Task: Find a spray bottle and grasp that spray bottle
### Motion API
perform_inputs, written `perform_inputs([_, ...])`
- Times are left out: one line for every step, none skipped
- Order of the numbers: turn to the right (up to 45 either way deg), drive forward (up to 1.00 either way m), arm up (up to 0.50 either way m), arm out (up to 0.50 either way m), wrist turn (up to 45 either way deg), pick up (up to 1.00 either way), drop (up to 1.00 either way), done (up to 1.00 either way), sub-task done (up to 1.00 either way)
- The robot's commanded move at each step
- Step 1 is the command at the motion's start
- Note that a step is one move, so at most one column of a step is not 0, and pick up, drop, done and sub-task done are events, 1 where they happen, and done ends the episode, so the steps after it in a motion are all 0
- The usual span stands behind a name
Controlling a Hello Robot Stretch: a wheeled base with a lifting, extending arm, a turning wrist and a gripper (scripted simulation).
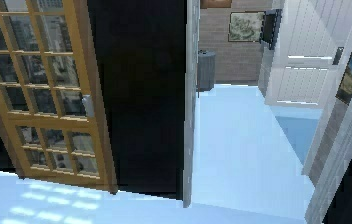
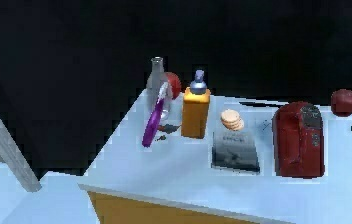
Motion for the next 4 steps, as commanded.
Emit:
perform_inputs([0.0, 0.0, 0.38, 0.0, 0.0, 0.0, 0.0, 0.0, 0.0])
perform_inputs([0.0, 0.0, 0.0, 0.22, 0.0, 0.0, 0.0, 0.0, 0.0])
perform_inputs([0.0, 0.0, 0.0, 0.0, 45.0, 0.0, 0.0, 0.0, 0.0])
perform_inputs([0.0, 0.0, 0.0, 0.0, 45.0, 0.0, 0.0, 0.0, 0.0])
